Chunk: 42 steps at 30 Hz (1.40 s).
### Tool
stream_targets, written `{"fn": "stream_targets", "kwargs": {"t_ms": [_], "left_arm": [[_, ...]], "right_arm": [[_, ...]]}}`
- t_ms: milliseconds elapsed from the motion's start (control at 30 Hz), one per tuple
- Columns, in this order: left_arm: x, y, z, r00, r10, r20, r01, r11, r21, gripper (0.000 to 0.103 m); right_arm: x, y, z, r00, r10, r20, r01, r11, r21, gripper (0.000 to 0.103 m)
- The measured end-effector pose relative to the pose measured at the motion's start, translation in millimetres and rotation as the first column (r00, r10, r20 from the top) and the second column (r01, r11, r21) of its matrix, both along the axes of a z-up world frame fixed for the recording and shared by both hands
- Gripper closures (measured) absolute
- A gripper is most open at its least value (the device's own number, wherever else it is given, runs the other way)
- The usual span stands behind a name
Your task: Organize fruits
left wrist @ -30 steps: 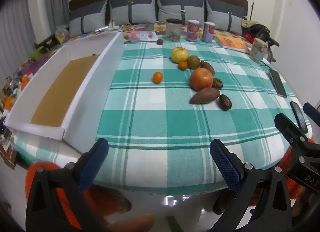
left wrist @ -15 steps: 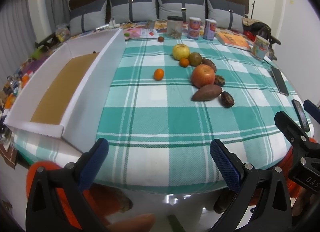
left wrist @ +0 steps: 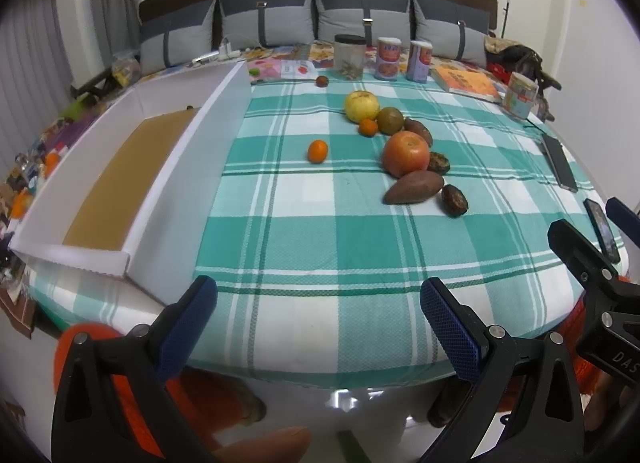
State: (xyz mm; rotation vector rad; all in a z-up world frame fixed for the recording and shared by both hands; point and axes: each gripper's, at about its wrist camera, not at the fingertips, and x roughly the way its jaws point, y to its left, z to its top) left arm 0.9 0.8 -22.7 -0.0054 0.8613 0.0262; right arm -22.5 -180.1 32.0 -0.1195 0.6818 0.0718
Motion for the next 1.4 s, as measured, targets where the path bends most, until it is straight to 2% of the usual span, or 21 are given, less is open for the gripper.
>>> {"fn": "stream_targets", "kwargs": {"t_ms": [567, 1400], "left_arm": [[-2, -5, 5, 1.0, 0.0, 0.03, -0.001, 1.0, 0.007, 0.001], [3, -4, -3, 1.0, 0.007, -0.003, -0.007, 1.0, 0.001, 0.001]], "right_arm": [[3, -9, -2, 1.0, -0.02, -0.004, 0.02, 0.999, 0.03, 0.0], [4, -9, -6, 1.0, -0.009, -0.011, 0.009, 0.999, 0.045, 0.0]]}}
